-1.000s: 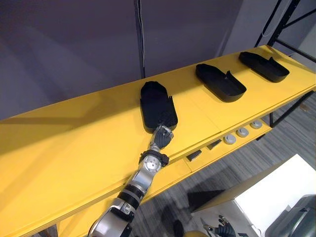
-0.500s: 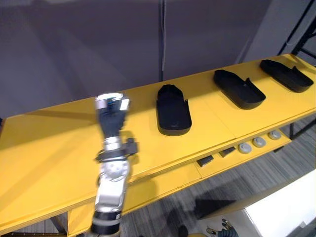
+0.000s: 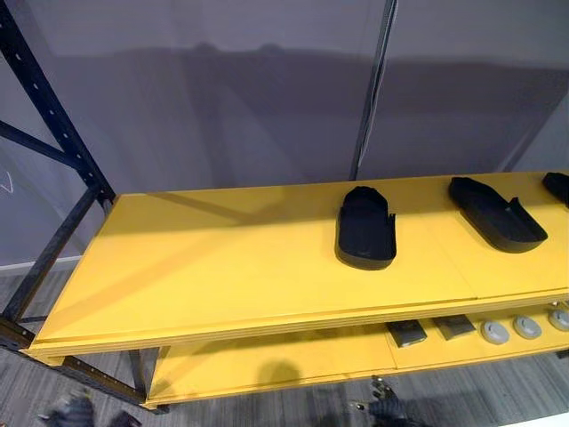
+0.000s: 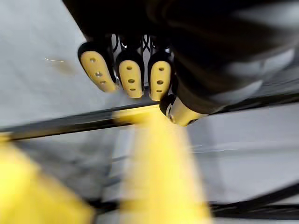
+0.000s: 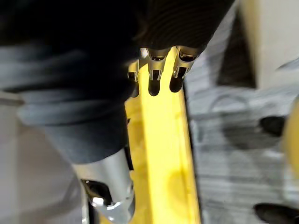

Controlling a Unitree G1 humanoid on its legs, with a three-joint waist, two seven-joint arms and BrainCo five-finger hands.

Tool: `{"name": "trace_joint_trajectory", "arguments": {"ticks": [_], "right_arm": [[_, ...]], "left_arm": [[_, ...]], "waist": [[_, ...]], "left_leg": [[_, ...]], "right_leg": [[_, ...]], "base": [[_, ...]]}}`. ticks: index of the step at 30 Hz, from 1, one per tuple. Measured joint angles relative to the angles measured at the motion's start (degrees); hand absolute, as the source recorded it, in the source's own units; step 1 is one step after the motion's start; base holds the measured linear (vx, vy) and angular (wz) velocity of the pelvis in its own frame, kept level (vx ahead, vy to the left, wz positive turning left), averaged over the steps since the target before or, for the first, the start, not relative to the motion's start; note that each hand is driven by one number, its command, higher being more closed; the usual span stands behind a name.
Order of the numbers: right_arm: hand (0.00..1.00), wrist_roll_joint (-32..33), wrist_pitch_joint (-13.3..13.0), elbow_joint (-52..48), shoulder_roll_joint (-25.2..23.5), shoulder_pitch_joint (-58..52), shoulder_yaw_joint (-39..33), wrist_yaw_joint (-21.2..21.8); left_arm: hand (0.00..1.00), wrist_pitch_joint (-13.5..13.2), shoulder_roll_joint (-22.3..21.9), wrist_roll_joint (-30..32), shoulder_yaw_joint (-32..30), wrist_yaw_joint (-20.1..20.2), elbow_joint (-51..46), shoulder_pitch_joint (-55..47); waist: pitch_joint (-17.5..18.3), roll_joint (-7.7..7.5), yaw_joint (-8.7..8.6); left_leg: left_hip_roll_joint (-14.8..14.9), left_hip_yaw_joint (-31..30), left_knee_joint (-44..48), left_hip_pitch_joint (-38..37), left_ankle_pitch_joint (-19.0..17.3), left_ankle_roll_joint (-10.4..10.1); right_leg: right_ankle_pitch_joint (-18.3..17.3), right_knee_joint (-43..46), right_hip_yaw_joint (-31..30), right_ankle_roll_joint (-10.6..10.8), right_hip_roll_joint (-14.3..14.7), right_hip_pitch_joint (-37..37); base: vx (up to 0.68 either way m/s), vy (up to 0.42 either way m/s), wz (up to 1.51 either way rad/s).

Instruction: Walk over and take plastic housings, then place them on the shelf

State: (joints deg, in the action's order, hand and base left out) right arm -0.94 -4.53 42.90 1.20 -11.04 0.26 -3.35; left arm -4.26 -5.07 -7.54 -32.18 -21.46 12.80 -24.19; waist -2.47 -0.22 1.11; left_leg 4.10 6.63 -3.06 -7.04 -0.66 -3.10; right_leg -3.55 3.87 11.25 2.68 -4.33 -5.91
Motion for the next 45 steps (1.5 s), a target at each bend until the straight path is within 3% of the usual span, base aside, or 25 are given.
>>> {"name": "trace_joint_trajectory", "arguments": {"ticks": [1,2,5,11,18,34,37,41,45], "right_arm": [[0.0,-0.1,0.0,0.0,0.0,-0.1,0.0,0.0],[0.0,-0.1,0.1,0.0,0.1,-0.5,-0.1,-0.1],[0.0,-0.1,0.1,0.0,0.1,-0.7,-0.3,-0.1],[0.0,0.4,0.1,0.8,-0.1,-0.9,-4.1,-0.5],[0.0,0.6,0.1,3.4,0.1,-0.5,-4.8,-1.3],[0.0,0.5,0.0,5.0,0.8,0.3,-8.7,-2.7],[0.0,0.1,0.0,5.0,1.3,1.9,-8.8,-3.0],[0.0,-0.9,0.0,4.5,2.4,3.7,-8.8,-3.4],[0.0,-2.0,0.1,0.2,2.5,5.3,-8.3,-3.4]], "left_arm": [[1.0,0.7,0.0,0.4,0.9,1.5,5.0,0.1],[0.0,1.2,0.2,0.5,2.3,2.9,11.1,0.4],[0.0,2.0,0.6,1.6,6.3,5.0,19.4,1.6],[0.0,2.2,1.7,7.3,11.6,7.8,26.4,6.0],[0.0,1.6,2.5,10.1,18.1,8.4,28.4,9.0],[0.0,1.6,5.0,13.4,22.8,10.1,29.4,10.2],[0.0,1.5,5.0,13.4,23.0,10.3,29.2,10.8],[0.0,1.5,4.5,13.4,22.9,10.2,28.7,11.9],[0.0,1.1,4.4,13.4,22.4,9.9,28.0,14.0]], "waist": [[0.1,-0.17,-0.07],[0.1,-0.26,-0.13],[0.2,-0.5,-0.14],[0.1,-0.33,-0.22],[-0.1,0.13,-0.35],[-1.1,1.03,-1.81],[-2.2,1.09,-1.55],[-4.0,1.54,-1.51],[-5.5,1.15,-1.31]], "left_leg": [[0.0,0.1,0.0,0.0,0.0,0.0],[0.0,0.4,0.0,0.0,-0.1,-0.1],[0.1,1.3,0.0,-0.1,-0.3,-0.2],[0.2,2.9,-0.1,-0.2,-0.3,-0.3],[0.2,4.4,-0.7,-1.0,-0.5,-0.6],[1.1,7.6,0.0,-2.1,-1.5,-1.4],[1.7,8.6,6.5,0.5,-4.8,-1.0],[2.0,4.0,13.1,4.3,-8.0,-0.3],[2.2,7.7,17.7,6.7,-11.0,0.8]], "right_leg": [[0.0,0.0,0.0,0.0,0.0,0.0],[-0.1,0.0,-0.1,0.0,0.0,0.1],[-0.3,0.0,-0.7,0.0,0.0,0.3],[-0.4,0.0,-2.4,0.1,0.1,1.0],[-0.5,-0.4,-3.9,0.2,0.5,1.3],[-0.4,0.0,-7.9,-0.1,1.9,2.6],[-0.5,1.7,-9.9,-0.3,2.1,4.1],[-0.3,4.3,-12.8,-0.1,2.5,7.1],[2.4,5.1,-19.3,1.3,3.3,11.2]], "base": [[0.01,0.011,-0.04],[0.01,0.01,-0.04],[0.02,0.008,-0.09],[0.02,0.008,-0.13],[0.02,0.005,-0.12],[-0.02,-0.008,-0.13],[-0.05,-0.002,-0.27],[-0.06,0.011,-0.42],[-0.15,0.105,-0.85]]}}
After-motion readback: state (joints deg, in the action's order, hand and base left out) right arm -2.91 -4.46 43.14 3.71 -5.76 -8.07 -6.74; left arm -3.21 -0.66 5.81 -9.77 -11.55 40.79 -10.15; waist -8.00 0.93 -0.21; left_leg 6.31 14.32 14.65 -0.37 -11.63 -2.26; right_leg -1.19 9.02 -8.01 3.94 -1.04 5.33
